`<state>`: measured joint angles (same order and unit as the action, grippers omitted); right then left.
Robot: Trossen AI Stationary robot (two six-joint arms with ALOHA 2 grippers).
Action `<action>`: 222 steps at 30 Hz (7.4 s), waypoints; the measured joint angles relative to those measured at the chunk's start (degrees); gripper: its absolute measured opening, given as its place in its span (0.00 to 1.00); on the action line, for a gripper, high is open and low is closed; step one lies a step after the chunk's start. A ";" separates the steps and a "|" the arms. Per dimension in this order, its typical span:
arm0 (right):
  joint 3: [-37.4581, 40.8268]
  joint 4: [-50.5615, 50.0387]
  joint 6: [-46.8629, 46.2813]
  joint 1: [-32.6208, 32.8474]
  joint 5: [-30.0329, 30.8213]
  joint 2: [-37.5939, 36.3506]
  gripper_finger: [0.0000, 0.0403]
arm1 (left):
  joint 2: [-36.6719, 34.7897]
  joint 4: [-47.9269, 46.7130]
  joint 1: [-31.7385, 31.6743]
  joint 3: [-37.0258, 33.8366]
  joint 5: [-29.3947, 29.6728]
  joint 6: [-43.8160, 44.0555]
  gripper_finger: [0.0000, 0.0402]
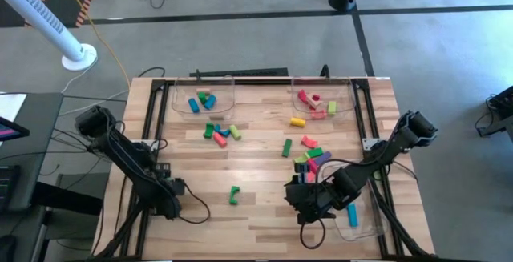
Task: Sort blocks by size
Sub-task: Put the green cylindrical block into the top left transparent bin
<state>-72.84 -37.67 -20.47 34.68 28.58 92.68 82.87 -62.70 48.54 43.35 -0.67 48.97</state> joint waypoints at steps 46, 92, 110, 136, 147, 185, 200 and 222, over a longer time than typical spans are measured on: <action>0.00 0.44 0.95 -0.72 -0.02 -0.02 0.50 | 0.00 11.89 -14.30 0.05 13.16 -47.53 0.68; 0.00 0.44 0.90 -0.61 -0.02 -0.02 0.50 | -8.82 15.76 -21.01 -6.22 2.87 -22.53 0.53; 0.00 0.46 1.01 -0.61 -0.02 -0.02 0.50 | -11.47 15.74 -20.18 -5.91 -0.14 -23.97 0.06; 0.00 0.44 0.90 -0.59 -0.02 -0.02 0.50 | -11.62 10.44 -10.03 -6.03 5.61 -10.69 0.43; 0.00 0.46 0.92 -0.60 -0.02 -0.02 0.50 | -11.50 14.05 -8.53 -6.20 8.00 -11.53 0.43; -0.01 0.66 0.96 -0.59 -0.04 -0.02 0.50 | -12.50 15.96 -8.03 -9.17 10.55 -11.84 0.50; -0.01 0.66 0.98 -0.70 -0.04 -0.02 0.50 | -12.48 16.94 -8.00 -10.90 11.74 -12.08 0.40; 0.00 0.48 1.51 -0.70 -0.02 -0.02 0.50 | -12.50 19.53 -8.00 -6.68 14.98 -19.30 0.29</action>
<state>-72.84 -37.19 -18.96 33.98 28.56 92.66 70.37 -43.18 40.53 36.67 14.31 29.67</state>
